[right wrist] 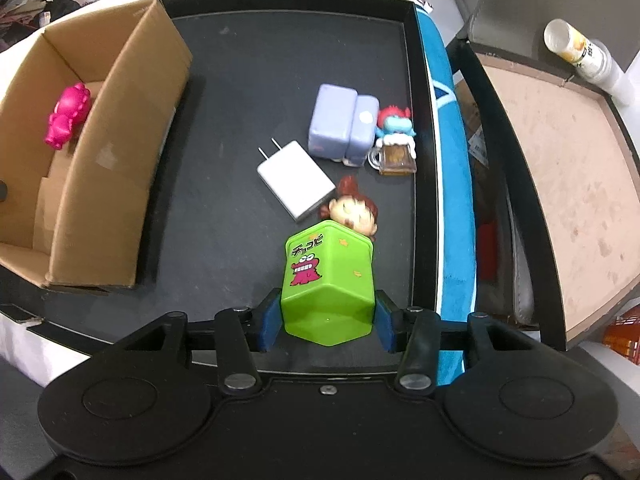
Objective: Organize rigid objects
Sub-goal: 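Grasp the green cube cup with the right gripper and lift it, then carry the green cube cup into the box and release it beside the figurine, then move the right gripper back over the tray to the small doll figurine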
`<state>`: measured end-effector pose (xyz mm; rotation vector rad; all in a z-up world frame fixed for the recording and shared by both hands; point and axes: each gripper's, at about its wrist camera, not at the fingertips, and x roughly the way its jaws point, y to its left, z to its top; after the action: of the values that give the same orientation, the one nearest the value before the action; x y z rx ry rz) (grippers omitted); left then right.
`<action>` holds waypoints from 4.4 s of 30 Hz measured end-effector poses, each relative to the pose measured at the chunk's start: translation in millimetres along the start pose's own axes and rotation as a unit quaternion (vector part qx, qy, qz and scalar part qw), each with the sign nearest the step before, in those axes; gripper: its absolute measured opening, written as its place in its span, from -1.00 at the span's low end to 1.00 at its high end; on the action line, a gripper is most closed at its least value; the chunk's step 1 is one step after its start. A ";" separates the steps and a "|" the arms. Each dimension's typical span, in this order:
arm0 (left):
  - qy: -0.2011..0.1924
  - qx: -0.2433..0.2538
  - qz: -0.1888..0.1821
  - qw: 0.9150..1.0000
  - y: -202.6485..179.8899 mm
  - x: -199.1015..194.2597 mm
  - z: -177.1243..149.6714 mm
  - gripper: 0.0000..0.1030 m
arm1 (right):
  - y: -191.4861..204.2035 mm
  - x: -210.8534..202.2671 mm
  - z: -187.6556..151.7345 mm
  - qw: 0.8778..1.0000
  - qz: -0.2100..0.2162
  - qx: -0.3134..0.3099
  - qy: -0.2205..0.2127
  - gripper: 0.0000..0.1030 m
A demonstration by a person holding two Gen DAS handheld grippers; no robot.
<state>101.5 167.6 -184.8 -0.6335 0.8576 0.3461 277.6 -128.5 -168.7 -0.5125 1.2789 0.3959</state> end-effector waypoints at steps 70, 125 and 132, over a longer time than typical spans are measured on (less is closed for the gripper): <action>0.007 0.007 -0.008 1.000 1.5 2.0 0.1 -0.63 | 154.4 -74.6 63.7 0.985 0.057 -0.082 -0.141 -0.10; 0.008 0.001 -0.013 1.000 4.8 2.0 0.7 -0.62 | 104.9 -88.8 39.1 0.984 0.022 -0.056 -0.170 0.16; 0.005 0.005 -0.011 1.000 2.9 1.0 0.1 -0.62 | 79.9 -86.1 32.8 0.984 0.010 -0.046 -0.169 0.21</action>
<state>100.8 169.9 -186.6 -0.6352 0.8616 0.3196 238.6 -43.9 -89.9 -0.4873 0.9404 0.5364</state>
